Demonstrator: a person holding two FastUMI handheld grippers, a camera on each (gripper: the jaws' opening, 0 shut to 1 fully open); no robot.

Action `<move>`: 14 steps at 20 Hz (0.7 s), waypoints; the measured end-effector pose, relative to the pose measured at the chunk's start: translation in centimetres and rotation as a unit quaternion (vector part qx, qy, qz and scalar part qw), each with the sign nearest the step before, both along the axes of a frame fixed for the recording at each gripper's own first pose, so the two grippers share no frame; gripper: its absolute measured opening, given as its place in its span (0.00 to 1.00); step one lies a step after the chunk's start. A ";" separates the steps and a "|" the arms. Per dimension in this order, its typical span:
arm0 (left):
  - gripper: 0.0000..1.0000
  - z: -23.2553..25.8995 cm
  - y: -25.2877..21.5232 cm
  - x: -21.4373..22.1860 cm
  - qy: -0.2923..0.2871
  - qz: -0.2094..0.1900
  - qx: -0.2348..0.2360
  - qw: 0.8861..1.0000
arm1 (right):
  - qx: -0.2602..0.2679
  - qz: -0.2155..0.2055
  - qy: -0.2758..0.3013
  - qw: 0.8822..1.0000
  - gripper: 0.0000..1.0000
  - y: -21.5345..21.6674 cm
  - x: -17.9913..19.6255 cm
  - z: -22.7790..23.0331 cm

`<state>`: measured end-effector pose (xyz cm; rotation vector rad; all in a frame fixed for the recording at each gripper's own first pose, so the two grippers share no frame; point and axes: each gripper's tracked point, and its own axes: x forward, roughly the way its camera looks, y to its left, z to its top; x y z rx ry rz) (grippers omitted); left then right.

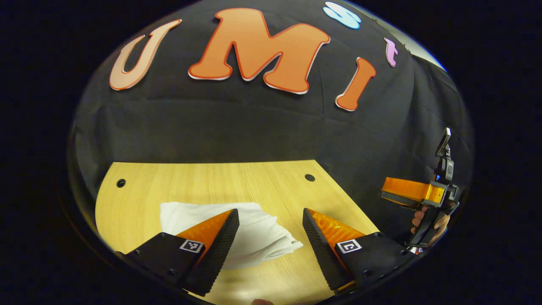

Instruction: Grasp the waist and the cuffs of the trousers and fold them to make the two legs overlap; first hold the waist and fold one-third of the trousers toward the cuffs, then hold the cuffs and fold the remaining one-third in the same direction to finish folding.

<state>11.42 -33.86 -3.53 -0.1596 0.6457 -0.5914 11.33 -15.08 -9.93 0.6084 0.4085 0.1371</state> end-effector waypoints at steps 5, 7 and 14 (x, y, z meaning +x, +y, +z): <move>0.98 5.0 4.2 0.4 -0.063 0.051 -0.017 0.997 | -0.070 0.010 -0.048 0.996 0.97 1.5 0.1 3.0; 0.98 6.5 6.3 0.3 -0.081 0.073 -0.014 0.994 | -0.109 0.010 -0.070 0.991 0.97 2.3 -0.1 4.6; 0.98 13.3 13.5 -2.5 -0.198 0.128 0.010 0.972 | -0.179 0.011 -0.141 0.974 0.97 6.5 -3.1 10.6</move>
